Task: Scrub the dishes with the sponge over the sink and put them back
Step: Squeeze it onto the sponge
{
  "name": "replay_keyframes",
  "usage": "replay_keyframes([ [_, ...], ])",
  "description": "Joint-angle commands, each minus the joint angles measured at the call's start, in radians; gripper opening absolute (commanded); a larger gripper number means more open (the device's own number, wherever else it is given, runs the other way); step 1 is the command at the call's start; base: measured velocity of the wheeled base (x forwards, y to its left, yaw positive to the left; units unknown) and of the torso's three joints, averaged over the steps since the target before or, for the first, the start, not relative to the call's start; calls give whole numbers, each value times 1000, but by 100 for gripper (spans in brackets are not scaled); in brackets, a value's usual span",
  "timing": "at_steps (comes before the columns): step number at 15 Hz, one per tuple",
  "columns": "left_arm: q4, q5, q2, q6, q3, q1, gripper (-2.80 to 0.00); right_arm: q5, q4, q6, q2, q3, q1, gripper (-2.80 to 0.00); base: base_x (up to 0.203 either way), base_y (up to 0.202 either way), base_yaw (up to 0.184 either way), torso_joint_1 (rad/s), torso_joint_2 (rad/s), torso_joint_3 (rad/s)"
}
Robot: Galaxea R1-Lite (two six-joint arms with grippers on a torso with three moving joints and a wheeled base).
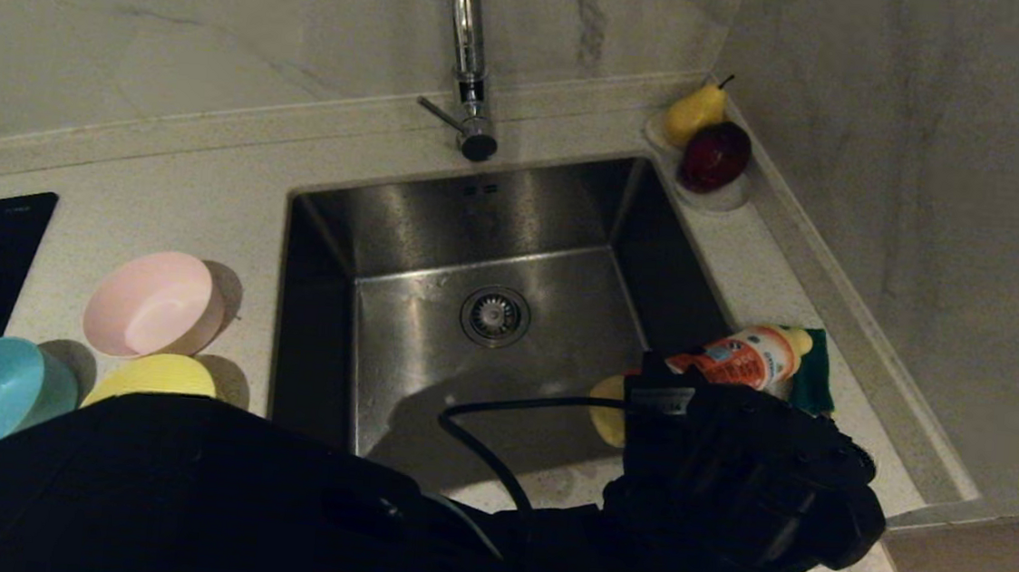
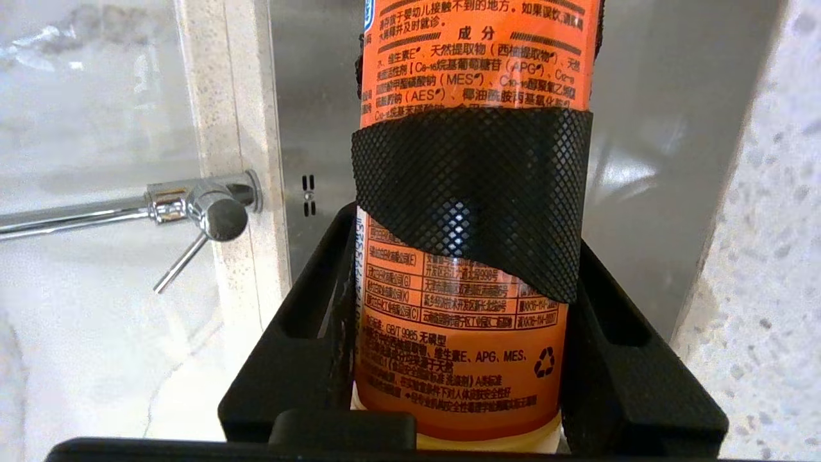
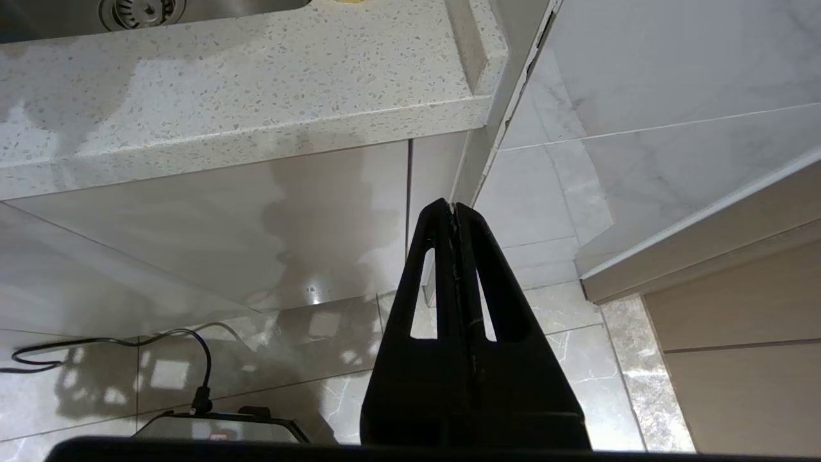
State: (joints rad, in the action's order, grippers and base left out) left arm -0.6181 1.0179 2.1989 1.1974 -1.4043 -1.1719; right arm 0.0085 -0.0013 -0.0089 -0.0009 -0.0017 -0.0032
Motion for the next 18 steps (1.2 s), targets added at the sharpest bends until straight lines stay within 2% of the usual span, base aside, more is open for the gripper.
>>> replay_keyframes([
  [1,-6,7,8,8,-7,0,-280,1,0,0,-1,0,0,-280,0,0,0,0,0,0],
  [18,-40,7,44,7,-18,-18,-280,1,0,0,-1,0,0,-280,0,0,0,0,0,0],
])
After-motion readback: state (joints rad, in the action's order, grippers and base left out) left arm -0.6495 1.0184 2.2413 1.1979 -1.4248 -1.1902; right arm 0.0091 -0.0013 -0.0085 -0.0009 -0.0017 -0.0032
